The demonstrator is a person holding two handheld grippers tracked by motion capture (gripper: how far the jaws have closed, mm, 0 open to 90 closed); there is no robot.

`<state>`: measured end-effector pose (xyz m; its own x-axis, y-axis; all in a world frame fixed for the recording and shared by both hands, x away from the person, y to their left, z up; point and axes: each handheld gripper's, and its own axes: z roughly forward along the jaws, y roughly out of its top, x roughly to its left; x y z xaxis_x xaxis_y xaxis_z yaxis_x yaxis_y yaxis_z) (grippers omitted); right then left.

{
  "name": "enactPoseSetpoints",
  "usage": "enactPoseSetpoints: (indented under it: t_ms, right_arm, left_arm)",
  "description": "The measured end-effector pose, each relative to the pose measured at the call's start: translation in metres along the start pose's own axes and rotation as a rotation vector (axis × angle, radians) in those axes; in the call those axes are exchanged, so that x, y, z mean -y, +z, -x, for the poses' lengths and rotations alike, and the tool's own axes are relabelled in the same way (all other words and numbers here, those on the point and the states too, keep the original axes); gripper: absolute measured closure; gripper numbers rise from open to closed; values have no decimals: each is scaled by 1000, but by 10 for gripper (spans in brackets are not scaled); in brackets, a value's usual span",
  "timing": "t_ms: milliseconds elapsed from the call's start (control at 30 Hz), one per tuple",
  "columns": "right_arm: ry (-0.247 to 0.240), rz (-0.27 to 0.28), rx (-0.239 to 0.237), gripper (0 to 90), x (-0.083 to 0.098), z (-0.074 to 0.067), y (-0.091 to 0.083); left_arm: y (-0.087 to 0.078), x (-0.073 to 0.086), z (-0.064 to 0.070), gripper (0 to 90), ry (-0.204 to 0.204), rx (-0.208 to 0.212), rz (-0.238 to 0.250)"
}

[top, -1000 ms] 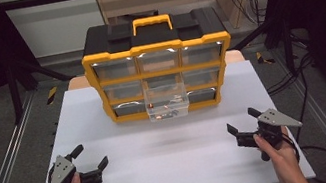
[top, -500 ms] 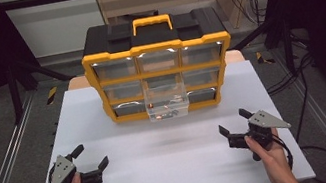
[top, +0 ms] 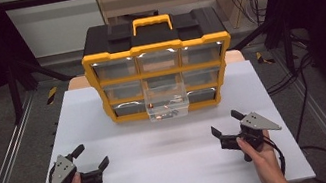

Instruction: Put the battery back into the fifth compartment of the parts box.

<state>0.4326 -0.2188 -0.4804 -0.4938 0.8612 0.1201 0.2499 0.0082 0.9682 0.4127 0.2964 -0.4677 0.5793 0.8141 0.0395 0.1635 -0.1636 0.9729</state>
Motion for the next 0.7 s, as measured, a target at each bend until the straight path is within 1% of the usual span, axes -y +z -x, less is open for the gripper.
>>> enactPoseSetpoints:
  t_ms: [167, 400, 467, 533, 700]
  right_arm:
    - [1, -9, -12, 52, 2, -8, 7]
    - [-24, -18, -19, 52, 6, -17, 16]
    - [-20, -18, -22, 51, 7, -18, 16]
    - [-4, -2, -26, 52, 8, -20, 14]
    - [-11, 11, -1, 53, 9, -20, 11]
  left_arm:
    - [0, 0, -1, 16, -10, 2, 3]
    - [1, 0, 0, 16, -18, 1, 1]
    - [2, 0, 0, 16, -19, 1, -3]
    - [4, 1, 1, 16, -19, -4, -11]
    - [5, 1, 3, 16, -22, 0, -17]
